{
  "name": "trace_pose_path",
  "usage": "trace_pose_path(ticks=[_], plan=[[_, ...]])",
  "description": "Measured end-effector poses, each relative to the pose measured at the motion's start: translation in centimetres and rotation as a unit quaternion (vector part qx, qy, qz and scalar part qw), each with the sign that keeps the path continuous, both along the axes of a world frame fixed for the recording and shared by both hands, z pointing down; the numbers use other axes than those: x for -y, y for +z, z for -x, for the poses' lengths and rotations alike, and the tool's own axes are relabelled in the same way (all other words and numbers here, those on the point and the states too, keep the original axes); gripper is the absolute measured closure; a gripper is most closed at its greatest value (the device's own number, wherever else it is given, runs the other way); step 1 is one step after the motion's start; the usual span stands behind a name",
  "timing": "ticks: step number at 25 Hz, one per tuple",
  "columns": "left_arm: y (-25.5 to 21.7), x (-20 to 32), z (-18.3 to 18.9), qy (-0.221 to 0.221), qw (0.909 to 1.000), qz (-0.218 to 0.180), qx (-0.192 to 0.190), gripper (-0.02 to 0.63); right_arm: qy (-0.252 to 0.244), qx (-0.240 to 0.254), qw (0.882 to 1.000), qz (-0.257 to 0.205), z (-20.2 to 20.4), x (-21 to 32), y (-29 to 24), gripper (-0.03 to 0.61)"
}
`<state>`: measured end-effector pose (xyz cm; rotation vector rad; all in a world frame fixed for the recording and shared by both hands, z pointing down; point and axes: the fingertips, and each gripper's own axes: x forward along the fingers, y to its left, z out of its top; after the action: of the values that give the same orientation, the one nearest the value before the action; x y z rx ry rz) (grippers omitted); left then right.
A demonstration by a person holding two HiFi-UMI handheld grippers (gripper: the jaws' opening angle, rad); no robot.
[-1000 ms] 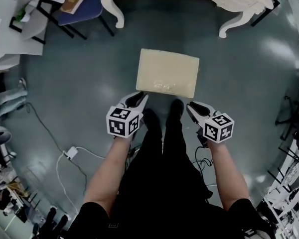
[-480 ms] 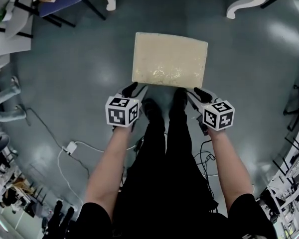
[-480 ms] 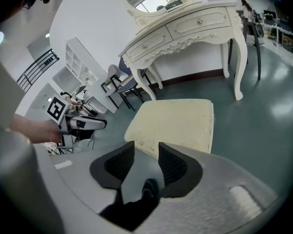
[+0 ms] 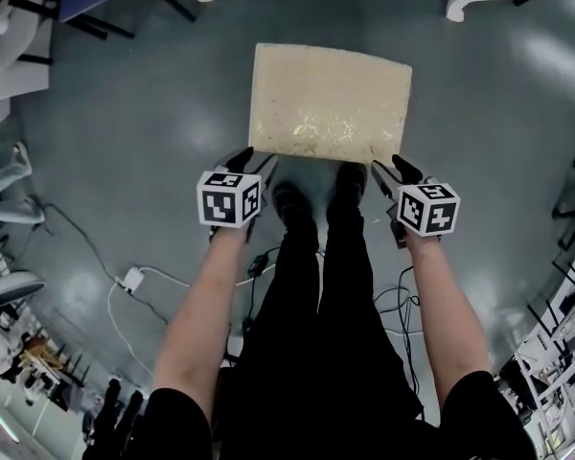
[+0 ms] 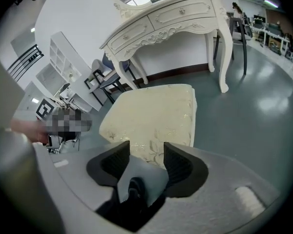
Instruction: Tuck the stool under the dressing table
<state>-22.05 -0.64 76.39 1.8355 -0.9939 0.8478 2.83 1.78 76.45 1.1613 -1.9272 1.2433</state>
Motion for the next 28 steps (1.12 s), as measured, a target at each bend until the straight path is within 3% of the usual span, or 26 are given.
trace_pose_path(ticks=[8,12,18,22,28], plan=[[3.3,0.4,0.6,-0.020,0.9996,0.017,0.004,0.321,0.029,-0.045,0.998,0.018,-1.4,-0.1,3.8,0.282],[4.2,0.9,0.3,-0.021,0.9996,0.019,0.006,0.290,0.034,-0.061,0.997,0.021,-2.1,0.1,5.0,0.276],[4.4,0.9,0.4,0.001,0.9990,-0.003,0.045,0.325,0.012,-0.041,0.999,0.014,-2.1,0.6,5.6,0.272],[4.3,1.2,0.4,-0.008,0.9981,-0.016,0.059,0.324,0.021,-0.058,0.998,-0.009,-2.0,0.9,5.3,0.275],[4.5,1.1,0.4,-0.019,0.9970,-0.012,0.075,0.325,0.019,-0.073,0.997,-0.007,-1.7,0.7,5.5,0.285]])
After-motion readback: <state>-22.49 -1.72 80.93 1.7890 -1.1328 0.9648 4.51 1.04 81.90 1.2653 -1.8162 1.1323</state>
